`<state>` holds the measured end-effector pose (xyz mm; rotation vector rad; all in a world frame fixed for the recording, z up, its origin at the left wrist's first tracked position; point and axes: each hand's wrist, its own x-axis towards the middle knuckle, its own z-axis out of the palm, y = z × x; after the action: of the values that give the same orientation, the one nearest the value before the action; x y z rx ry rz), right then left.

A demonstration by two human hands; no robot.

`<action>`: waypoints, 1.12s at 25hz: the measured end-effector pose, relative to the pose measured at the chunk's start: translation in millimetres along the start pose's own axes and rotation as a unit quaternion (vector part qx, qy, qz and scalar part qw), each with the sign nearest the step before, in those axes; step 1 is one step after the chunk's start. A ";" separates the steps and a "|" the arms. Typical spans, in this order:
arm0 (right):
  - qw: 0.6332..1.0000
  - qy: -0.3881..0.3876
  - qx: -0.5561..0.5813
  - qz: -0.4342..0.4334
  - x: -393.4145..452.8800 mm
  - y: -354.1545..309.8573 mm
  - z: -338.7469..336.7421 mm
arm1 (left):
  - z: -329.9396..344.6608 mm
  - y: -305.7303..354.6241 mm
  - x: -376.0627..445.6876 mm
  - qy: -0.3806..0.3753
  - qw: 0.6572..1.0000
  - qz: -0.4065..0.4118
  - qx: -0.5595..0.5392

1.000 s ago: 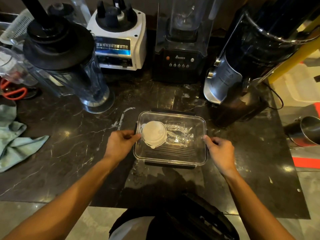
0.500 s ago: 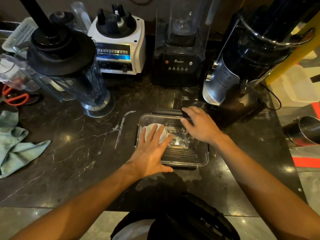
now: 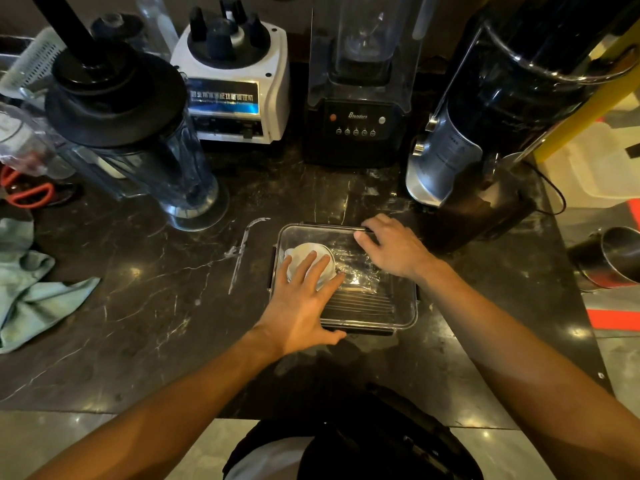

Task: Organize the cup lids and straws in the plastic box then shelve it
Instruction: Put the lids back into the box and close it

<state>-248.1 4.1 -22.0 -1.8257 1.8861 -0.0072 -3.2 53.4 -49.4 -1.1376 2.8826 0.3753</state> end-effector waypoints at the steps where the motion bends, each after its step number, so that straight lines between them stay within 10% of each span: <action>1: 1.000 0.001 0.000 0.003 1.1 0.0 1.1 | 1.5 -0.1 0.6 0.005 1.000 0.000 0.003; 7: 1.000 -0.002 -0.006 0.020 7.7 -9.3 0.4 | 3.6 0.3 -1.8 0.024 1.000 0.001 -0.007; 11: 0.969 0.166 0.175 0.046 -29.5 12.3 7.5 | -9.5 -14.1 -15.2 0.111 0.975 -0.067 -0.178; 18: 0.771 0.160 0.564 0.247 -106.0 32.0 62.6 | -11.2 -35.1 -29.6 0.077 0.688 -0.365 -0.622; 28: 0.751 0.127 0.611 0.213 -130.3 10.9 78.2 | -11.6 -10.2 -35.0 0.059 0.675 -0.379 -0.630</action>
<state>-234.8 153.7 -48.1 -0.4822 1.6720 -1.0996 30.2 66.9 -36.6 -2.2608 1.5222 2.3668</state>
